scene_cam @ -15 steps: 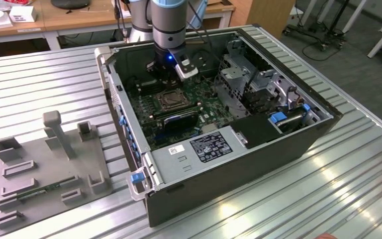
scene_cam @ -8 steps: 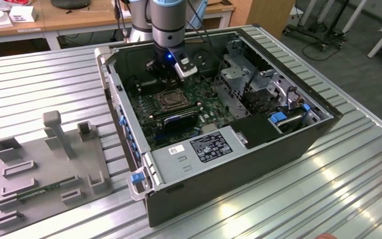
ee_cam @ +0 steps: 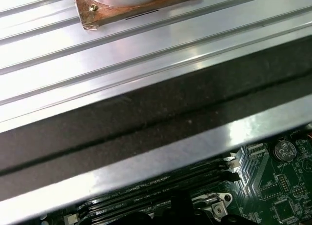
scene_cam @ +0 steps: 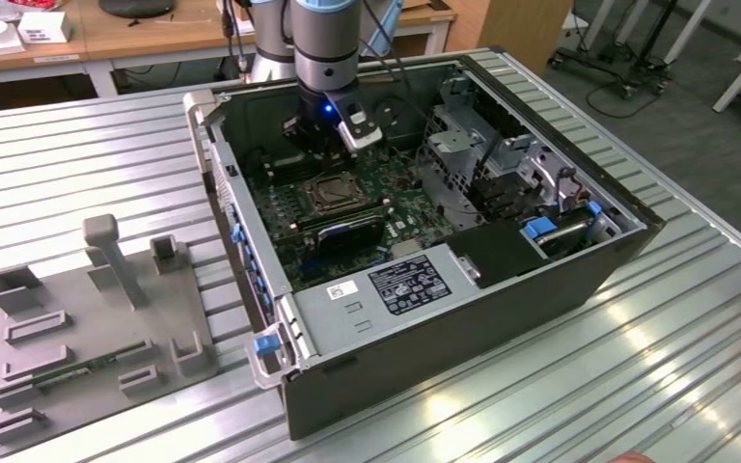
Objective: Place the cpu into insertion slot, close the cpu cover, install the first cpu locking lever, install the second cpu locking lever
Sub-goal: 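Install the first cpu locking lever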
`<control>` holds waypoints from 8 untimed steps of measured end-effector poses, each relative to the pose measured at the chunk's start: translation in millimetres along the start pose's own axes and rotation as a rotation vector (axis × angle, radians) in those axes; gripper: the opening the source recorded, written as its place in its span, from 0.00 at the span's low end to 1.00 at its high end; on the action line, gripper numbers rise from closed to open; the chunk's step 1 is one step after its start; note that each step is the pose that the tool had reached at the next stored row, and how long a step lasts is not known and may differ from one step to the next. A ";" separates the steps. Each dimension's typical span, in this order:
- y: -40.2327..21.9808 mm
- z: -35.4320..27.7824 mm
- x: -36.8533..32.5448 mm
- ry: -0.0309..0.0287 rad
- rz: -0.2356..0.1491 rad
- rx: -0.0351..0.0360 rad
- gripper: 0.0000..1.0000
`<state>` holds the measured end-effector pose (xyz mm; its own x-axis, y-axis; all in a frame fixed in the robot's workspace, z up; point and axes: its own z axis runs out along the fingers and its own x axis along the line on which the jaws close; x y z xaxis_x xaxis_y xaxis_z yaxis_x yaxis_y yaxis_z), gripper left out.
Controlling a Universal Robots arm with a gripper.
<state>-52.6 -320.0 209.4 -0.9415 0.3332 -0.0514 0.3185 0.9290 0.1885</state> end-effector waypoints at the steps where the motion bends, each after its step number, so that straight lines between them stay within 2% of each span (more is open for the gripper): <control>1: -0.3 0.4 -0.1 -0.0005 0.002 0.0000 0.10; 8: -0.9 2.9 -0.1 -0.0031 0.016 0.0009 0.10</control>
<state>-52.5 -320.4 206.4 -0.9359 0.3485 -0.0514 0.3336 0.9237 0.1884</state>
